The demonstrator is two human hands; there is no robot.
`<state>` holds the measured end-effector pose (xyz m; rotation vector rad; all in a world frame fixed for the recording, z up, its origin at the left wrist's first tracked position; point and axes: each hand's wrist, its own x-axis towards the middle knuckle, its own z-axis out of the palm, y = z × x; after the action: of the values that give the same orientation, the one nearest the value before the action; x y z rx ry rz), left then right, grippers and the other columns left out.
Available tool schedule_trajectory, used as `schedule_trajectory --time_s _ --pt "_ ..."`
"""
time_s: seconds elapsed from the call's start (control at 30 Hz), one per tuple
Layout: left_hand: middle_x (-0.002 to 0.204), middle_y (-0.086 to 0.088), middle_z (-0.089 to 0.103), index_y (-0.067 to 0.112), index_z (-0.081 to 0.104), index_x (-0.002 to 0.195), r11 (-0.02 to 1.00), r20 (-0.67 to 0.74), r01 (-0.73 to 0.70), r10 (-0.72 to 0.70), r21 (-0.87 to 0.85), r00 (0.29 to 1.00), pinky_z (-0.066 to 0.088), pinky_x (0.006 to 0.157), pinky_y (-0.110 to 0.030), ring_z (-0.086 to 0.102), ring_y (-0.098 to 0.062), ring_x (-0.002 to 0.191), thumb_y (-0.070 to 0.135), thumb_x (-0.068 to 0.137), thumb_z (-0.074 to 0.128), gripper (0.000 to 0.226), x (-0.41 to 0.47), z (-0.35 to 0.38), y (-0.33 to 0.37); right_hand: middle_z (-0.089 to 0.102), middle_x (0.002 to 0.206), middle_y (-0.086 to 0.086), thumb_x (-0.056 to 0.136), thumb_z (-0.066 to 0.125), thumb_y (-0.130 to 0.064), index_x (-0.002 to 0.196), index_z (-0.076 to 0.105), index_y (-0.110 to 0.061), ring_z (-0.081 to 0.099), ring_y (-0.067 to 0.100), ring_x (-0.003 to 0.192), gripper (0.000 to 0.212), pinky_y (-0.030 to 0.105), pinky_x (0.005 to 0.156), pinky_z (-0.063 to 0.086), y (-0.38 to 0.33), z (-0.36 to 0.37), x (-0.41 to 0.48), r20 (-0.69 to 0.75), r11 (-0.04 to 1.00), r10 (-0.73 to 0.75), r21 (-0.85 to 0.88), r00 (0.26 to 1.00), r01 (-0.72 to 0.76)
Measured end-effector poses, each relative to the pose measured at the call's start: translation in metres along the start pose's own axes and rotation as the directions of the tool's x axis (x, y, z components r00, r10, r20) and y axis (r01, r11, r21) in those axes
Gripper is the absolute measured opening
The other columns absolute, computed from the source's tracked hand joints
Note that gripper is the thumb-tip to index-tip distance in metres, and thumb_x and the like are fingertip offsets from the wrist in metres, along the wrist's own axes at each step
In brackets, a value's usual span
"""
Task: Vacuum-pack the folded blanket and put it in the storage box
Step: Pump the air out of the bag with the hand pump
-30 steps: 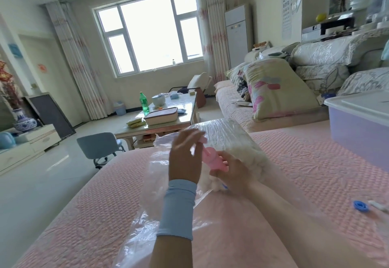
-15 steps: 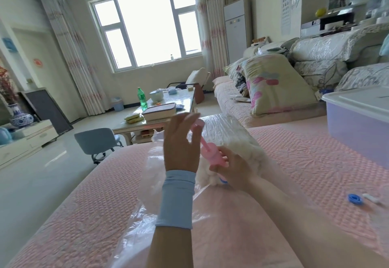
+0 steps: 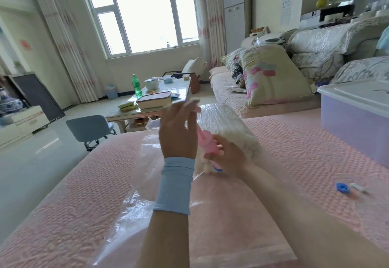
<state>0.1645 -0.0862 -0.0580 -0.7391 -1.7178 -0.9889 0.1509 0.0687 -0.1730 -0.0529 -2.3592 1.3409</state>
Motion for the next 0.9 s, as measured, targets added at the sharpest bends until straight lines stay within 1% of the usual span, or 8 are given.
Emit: schedule_trajectory --time_s 0.07,0.13,0.27,0.4,0.5,0.63,0.8,0.9 --pt "0.103 0.001 0.07 0.015 0.076 0.1 0.982 0.34 0.182 -0.157 -0.043 0.927 0.048 0.086 -0.027 0.062 -0.022 0.097 0.004 0.087 0.064 0.02 -0.02 0.009 -0.003 0.067 0.097 -0.029 0.065 0.073 -0.058 0.103 0.051 -0.069 0.067 0.001 0.091 0.046 0.041 0.087 0.057 0.003 0.001 0.001 -0.005 1.0 0.007 0.008 1.0 -0.007" --pt "0.106 0.003 0.07 0.018 0.077 0.1 0.957 0.481 0.288 -0.243 -0.02 0.842 0.05 0.087 -0.032 0.062 -0.022 0.099 0.007 0.088 0.063 0.021 -0.026 0.012 -0.005 0.068 0.097 -0.027 0.065 0.075 -0.058 0.103 0.051 -0.07 0.067 0.0 0.09 0.047 0.041 0.085 0.058 0.003 0.0 0.0 -0.002 1.0 0.014 0.018 1.0 -0.014" --pt "0.103 0.006 0.071 0.015 0.076 0.094 0.992 0.14 0.089 -0.077 -0.086 0.987 0.052 0.086 -0.03 0.064 -0.018 0.096 0.011 0.089 0.065 0.013 0.002 -0.003 0.003 0.062 0.101 -0.039 0.065 0.073 -0.057 0.106 0.05 -0.071 0.063 -0.011 0.088 0.048 0.033 0.079 0.057 0.0 -0.003 -0.001 0.002 0.999 0.006 0.037 1.0 -0.006" --pt "0.106 0.016 0.062 0.015 0.074 0.096 0.998 -0.184 -0.016 0.003 -0.068 0.983 0.039 0.09 -0.009 0.061 -0.009 0.099 0.008 0.09 0.06 0.017 0.023 -0.012 0.007 0.062 0.102 -0.037 0.067 0.073 -0.054 0.107 0.052 -0.067 0.063 -0.01 0.087 0.047 0.03 0.076 0.056 0.001 -0.003 -0.002 0.028 1.0 -0.001 0.018 1.0 0.001" --pt "0.109 0.007 0.067 0.013 0.074 0.095 0.997 0.038 0.051 -0.048 -0.06 0.998 0.045 0.092 -0.016 0.062 -0.014 0.1 0.003 0.089 0.058 0.019 -0.002 -0.001 0.002 0.063 0.1 -0.036 0.066 0.072 -0.053 0.103 0.052 -0.068 0.063 -0.008 0.087 0.045 0.035 0.081 0.057 0.0 -0.001 -0.001 0.022 1.0 -0.009 0.016 1.0 0.009" --pt "0.109 -0.001 0.07 0.013 0.076 0.095 0.933 0.429 0.343 -0.267 -0.109 0.863 0.052 0.087 -0.037 0.065 -0.019 0.096 0.002 0.086 0.063 0.019 -0.026 0.012 -0.005 0.067 0.096 -0.032 0.065 0.072 -0.051 0.101 0.055 -0.064 0.066 -0.004 0.086 0.041 0.041 0.084 0.058 0.002 -0.001 -0.001 0.015 0.999 0.004 0.045 1.0 -0.004" --pt "0.105 0.011 0.068 0.018 0.075 0.094 0.961 0.006 0.151 -0.154 -0.23 0.988 0.044 0.087 -0.009 0.059 0.009 0.091 0.009 0.086 0.066 0.015 0.015 -0.007 0.006 0.064 0.098 -0.035 0.064 0.071 -0.054 0.102 0.054 -0.067 0.063 -0.008 0.087 0.044 0.027 0.077 0.054 -0.002 -0.002 -0.004 0.001 0.998 0.005 0.068 1.0 -0.005" --pt "0.109 0.011 0.067 0.019 0.074 0.097 0.974 -0.212 0.069 -0.116 -0.214 0.97 0.038 0.09 -0.004 0.06 0.004 0.099 0.01 0.087 0.062 0.018 0.028 -0.016 0.009 0.063 0.097 -0.037 0.067 0.073 -0.05 0.101 0.052 -0.07 0.061 -0.012 0.088 0.045 0.021 0.073 0.047 -0.004 -0.001 -0.006 0.009 0.999 0.0 0.046 1.0 -0.001"
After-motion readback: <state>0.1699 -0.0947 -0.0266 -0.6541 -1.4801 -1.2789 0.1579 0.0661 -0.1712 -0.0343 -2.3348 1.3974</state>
